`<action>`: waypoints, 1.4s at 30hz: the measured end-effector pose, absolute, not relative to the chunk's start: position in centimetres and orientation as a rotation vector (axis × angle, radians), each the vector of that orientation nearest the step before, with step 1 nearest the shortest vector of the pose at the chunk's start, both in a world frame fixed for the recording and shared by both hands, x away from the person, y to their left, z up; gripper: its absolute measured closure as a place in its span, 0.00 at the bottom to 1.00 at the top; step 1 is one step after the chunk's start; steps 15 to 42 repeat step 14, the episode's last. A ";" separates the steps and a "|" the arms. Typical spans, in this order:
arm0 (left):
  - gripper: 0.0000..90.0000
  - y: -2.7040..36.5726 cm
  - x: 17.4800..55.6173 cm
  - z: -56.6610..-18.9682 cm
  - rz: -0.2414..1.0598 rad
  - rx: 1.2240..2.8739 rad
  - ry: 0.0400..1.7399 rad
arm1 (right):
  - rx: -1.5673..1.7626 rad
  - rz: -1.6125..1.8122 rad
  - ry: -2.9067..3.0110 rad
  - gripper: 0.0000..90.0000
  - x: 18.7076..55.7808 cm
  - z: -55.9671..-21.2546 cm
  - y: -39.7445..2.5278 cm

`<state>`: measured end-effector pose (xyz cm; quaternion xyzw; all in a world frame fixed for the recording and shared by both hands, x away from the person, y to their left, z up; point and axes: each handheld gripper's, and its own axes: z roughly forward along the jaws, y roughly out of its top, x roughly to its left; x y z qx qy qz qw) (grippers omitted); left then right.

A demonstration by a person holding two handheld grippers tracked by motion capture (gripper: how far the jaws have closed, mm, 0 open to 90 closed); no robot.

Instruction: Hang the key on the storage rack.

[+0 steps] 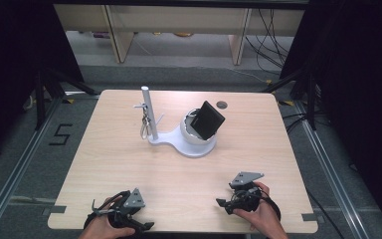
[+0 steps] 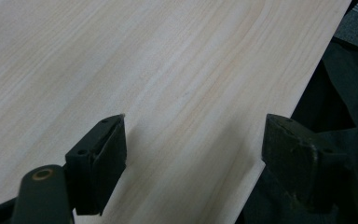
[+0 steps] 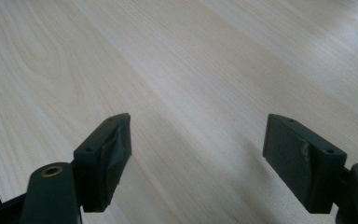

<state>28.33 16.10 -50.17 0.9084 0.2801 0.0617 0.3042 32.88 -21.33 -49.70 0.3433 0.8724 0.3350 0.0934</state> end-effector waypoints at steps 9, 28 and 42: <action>0.24 16.4 28.5 -50.2 0.146 2.458 0.712 | 1.016 0.987 2.598 0.27 32.9 -49.7 -21.3; 0.24 16.2 28.4 -50.4 0.144 2.414 0.751 | 1.015 0.992 2.593 0.27 32.9 -49.7 -21.3; 0.24 16.2 28.4 -50.4 0.144 2.414 0.751 | 1.015 0.992 2.593 0.27 32.9 -49.7 -21.3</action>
